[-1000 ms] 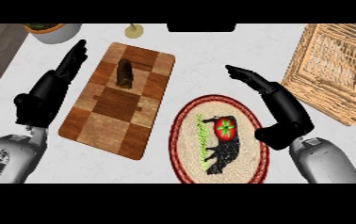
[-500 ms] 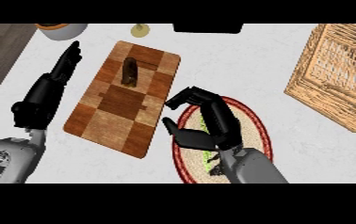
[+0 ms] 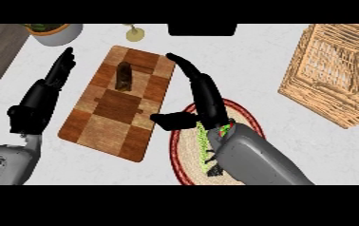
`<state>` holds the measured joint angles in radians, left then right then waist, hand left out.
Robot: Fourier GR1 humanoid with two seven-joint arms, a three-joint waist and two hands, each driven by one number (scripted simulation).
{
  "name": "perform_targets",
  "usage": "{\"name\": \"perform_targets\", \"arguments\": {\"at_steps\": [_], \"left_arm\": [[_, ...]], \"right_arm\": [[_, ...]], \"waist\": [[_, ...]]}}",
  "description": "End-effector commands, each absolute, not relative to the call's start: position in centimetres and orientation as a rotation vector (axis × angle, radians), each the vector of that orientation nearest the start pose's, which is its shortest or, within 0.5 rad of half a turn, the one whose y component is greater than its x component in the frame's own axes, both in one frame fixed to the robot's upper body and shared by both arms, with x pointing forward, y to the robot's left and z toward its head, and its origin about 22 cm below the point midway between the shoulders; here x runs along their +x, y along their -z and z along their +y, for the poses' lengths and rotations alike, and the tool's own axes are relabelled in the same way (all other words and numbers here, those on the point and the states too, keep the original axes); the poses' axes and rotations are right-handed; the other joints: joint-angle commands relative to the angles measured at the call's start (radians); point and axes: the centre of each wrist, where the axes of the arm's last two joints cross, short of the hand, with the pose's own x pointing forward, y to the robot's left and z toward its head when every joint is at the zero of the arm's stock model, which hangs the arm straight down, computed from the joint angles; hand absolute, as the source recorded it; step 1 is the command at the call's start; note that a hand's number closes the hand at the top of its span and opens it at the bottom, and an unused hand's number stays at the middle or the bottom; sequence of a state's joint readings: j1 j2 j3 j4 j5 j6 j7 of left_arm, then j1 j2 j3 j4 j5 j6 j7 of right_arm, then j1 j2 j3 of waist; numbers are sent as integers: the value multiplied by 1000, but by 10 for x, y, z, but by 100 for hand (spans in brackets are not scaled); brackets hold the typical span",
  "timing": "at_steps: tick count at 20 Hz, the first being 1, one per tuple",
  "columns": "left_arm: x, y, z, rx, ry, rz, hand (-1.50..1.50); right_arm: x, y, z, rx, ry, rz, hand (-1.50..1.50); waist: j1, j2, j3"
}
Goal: Pick the tomato from the placemat and place it in the basket
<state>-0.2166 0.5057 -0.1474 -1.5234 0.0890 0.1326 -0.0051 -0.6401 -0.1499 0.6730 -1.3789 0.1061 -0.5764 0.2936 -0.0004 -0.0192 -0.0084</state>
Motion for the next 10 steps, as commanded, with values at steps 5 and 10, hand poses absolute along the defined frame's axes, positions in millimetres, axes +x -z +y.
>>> {"name": "perform_targets", "arguments": {"at_steps": [5,10], "left_arm": [[292,-76,299,320,365,-1687,0],[290,-69,287,294,350,-1701,0]], "right_arm": [[334,-141,-77,-605,-1145,-1402,-150],[331,-199,-67,-540,-1417,-1147,-150]], "waist": [[-11,-6,-4],[-9,3,3]]}}
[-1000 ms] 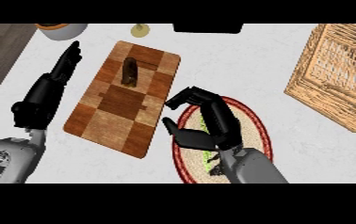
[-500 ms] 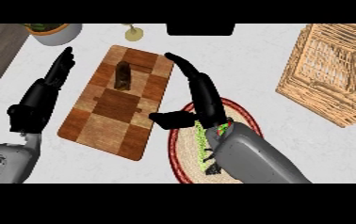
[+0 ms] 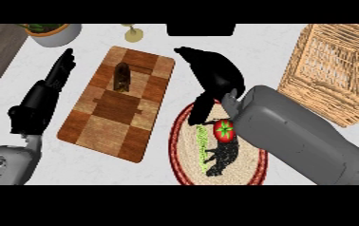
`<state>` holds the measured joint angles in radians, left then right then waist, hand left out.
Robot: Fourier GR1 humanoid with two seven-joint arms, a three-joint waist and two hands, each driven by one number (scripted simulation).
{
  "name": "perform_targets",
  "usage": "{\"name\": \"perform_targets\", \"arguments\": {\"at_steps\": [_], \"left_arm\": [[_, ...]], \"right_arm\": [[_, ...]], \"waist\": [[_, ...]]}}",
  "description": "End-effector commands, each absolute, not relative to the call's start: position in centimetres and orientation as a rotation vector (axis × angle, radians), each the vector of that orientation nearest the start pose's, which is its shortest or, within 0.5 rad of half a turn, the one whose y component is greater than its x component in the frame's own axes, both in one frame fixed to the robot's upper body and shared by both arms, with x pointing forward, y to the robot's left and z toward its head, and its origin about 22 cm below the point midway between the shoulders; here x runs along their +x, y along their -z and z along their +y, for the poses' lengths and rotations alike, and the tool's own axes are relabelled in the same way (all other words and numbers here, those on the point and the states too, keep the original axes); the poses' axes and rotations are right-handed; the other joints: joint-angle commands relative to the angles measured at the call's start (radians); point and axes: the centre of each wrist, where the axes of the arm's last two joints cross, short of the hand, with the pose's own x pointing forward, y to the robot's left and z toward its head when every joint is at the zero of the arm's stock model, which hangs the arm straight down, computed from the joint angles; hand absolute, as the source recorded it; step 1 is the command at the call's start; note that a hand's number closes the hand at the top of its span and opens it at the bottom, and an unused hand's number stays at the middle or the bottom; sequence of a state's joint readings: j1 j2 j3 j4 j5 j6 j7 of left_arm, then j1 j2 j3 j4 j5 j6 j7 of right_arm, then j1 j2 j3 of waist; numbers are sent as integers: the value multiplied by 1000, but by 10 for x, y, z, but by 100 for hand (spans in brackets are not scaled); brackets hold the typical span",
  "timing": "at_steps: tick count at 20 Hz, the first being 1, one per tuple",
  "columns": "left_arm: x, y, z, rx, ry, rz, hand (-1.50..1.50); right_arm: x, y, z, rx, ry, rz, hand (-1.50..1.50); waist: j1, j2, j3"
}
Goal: Pick the tomato from the placemat and place it in the basket
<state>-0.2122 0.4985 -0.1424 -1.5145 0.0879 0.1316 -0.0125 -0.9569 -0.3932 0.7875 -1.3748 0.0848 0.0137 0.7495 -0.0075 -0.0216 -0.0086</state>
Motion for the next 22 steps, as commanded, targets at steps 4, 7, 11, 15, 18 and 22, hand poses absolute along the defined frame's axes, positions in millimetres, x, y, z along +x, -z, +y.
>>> {"name": "perform_targets", "arguments": {"at_steps": [4,7,11,15,18,22], "left_arm": [[286,-73,291,303,373,-1710,0],[289,-74,294,289,376,-1710,0],[282,-61,285,299,382,-1705,0],[287,-66,287,303,360,-1717,0],[276,-66,292,298,375,-1715,0],[292,-81,292,276,375,-1722,0]], "right_arm": [[333,-232,-71,-485,-1485,-994,-150],[337,-232,-73,-494,-1515,-894,-150],[332,-235,-81,-488,-1511,-858,-150],[331,-204,-82,-481,-1511,-838,-150],[344,-189,-95,-477,-1504,-831,-150],[346,-160,-98,-472,-1581,-726,-150]], "waist": [[4,13,7],[6,18,7],[1,17,8],[3,19,8],[16,20,8],[15,23,8]]}}
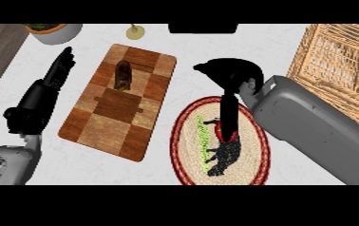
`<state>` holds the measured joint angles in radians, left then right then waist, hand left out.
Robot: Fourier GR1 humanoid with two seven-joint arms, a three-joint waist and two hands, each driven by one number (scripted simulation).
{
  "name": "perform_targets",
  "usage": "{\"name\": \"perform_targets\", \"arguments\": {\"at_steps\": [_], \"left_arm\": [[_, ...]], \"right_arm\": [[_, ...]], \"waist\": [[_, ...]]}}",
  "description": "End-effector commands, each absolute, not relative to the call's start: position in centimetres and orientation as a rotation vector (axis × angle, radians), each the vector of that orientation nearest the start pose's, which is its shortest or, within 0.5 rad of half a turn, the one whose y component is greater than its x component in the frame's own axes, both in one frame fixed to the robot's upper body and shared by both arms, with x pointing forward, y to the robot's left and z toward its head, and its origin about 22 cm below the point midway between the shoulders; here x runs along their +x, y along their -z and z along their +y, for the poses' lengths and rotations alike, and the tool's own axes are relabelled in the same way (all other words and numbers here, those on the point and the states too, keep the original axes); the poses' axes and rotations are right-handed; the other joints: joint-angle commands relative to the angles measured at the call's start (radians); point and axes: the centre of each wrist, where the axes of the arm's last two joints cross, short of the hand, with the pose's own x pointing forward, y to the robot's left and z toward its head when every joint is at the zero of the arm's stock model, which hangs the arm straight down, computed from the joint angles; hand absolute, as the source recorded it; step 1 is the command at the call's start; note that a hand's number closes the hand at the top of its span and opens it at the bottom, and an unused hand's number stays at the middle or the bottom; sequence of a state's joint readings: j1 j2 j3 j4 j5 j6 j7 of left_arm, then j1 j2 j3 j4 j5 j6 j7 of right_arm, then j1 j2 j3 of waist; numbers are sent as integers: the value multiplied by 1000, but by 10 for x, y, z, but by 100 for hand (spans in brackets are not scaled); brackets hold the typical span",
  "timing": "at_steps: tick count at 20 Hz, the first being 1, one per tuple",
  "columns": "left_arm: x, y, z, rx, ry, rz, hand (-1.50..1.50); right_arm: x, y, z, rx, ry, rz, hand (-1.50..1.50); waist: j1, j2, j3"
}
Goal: Pick the tomato from the placemat and place it in the basket
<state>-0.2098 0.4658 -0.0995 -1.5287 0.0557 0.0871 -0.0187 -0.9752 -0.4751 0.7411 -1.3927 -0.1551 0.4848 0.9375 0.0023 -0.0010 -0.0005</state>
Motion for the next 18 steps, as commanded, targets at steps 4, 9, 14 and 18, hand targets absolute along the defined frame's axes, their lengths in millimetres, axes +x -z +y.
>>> {"name": "perform_targets", "arguments": {"at_steps": [4,9,14,18], "left_arm": [[293,-81,301,287,383,-1725,0],[296,-77,308,300,384,-1722,0],[287,-62,300,286,376,-1712,0],[288,-77,282,304,385,-1718,0]], "right_arm": [[336,-147,-100,-486,-1583,-692,-150],[326,-123,-100,-501,-1593,-671,-150],[333,-111,-123,-487,-1562,-682,-150],[324,-94,-106,-508,-1568,-720,-150]], "waist": [[-1,0,0],[-3,0,0],[-1,1,0],[2,1,1]]}}
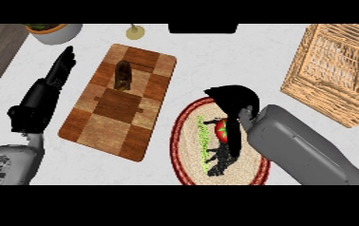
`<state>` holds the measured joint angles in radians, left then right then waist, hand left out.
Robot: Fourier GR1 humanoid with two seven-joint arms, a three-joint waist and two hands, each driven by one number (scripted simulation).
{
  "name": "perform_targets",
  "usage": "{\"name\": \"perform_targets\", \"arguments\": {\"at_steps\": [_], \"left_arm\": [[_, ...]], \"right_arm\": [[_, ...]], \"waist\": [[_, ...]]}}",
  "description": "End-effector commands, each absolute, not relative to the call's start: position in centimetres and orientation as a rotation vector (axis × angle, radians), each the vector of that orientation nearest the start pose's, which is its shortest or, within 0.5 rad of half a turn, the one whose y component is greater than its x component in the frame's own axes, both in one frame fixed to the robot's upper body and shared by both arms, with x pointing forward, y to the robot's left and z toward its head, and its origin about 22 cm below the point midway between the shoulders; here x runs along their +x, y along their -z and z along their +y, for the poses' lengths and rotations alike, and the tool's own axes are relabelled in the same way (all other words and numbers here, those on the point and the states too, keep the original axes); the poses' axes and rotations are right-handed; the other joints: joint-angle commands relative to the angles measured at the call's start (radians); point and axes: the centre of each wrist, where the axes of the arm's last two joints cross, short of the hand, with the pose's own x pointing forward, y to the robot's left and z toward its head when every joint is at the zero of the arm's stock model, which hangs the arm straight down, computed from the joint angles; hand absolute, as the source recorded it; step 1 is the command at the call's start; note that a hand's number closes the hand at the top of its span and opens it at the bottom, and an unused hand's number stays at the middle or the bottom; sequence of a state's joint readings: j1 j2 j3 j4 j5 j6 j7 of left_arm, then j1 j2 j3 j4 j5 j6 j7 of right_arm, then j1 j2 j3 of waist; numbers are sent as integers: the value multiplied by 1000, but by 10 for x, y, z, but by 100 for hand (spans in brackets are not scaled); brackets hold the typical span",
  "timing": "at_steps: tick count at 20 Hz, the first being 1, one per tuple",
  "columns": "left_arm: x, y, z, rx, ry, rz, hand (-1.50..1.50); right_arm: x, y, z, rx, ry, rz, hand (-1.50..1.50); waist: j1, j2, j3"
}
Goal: Pick the tomato from the placemat and place it in the basket
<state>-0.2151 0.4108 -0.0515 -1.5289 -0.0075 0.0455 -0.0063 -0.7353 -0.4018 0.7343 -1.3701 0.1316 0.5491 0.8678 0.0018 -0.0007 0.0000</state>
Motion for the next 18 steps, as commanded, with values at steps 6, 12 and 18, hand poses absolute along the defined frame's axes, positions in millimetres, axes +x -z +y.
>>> {"name": "perform_targets", "arguments": {"at_steps": [6,12,18], "left_arm": [[293,-79,299,314,377,-1721,0],[265,-85,290,273,391,-1718,0],[290,-75,289,292,374,-1737,0]], "right_arm": [[331,-81,-131,-538,-1562,-740,-150],[316,-58,-132,-514,-1529,-760,-150],[323,-39,-126,-512,-1540,-731,-150]], "waist": [[1,1,0],[7,-2,0],[1,1,0]]}}
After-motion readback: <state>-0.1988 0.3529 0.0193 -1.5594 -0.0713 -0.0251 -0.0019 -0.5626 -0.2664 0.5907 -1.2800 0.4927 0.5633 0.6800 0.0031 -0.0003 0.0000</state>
